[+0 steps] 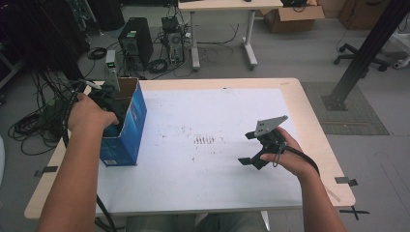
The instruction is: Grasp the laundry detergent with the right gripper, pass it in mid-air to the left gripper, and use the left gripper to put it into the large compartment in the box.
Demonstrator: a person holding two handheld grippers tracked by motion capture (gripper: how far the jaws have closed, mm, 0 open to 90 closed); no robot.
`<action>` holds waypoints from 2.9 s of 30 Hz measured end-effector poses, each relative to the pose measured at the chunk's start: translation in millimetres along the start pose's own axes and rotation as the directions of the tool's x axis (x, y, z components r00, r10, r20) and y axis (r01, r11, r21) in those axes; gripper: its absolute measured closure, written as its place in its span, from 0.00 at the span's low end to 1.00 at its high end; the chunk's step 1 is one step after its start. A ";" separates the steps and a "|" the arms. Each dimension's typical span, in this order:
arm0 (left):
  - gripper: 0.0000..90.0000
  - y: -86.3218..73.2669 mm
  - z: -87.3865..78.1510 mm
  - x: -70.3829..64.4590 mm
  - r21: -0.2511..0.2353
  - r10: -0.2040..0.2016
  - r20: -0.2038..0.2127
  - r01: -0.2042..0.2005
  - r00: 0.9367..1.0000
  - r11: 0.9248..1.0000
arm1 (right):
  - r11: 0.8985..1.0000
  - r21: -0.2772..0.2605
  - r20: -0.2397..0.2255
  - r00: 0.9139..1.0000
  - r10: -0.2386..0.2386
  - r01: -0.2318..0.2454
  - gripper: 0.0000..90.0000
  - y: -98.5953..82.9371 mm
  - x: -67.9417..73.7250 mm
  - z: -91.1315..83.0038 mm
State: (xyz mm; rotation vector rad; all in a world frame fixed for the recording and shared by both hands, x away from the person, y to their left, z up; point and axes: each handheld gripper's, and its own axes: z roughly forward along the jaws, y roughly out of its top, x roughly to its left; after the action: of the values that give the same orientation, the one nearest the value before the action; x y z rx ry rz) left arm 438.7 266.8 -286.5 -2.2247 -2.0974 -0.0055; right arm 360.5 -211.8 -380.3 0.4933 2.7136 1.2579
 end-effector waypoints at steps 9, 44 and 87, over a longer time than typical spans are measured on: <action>0.43 0.2 0.8 1.0 -0.002 -0.002 0.003 0.002 1.000 1.000 | 1.000 -0.002 -0.003 1.000 0.005 -0.005 0.02 -1.0 0.3 0.4; 0.37 -4.8 -11.0 0.4 -0.029 -0.018 0.013 0.019 1.000 0.999 | 1.000 -0.002 -0.012 1.000 0.003 -0.003 0.02 -3.4 1.5 -0.8; 0.08 -30.9 -81.1 -5.3 -0.116 -0.002 -0.044 -0.004 0.999 0.993 | 0.999 -0.034 -0.012 0.999 -0.036 0.036 0.02 8.4 7.8 -17.8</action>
State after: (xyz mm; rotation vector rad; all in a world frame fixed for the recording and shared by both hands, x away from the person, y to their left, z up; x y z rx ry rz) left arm 412.0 258.1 -204.1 -2.2668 -2.1245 -0.1799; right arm 351.1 -217.0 -362.1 0.4323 2.6945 1.3001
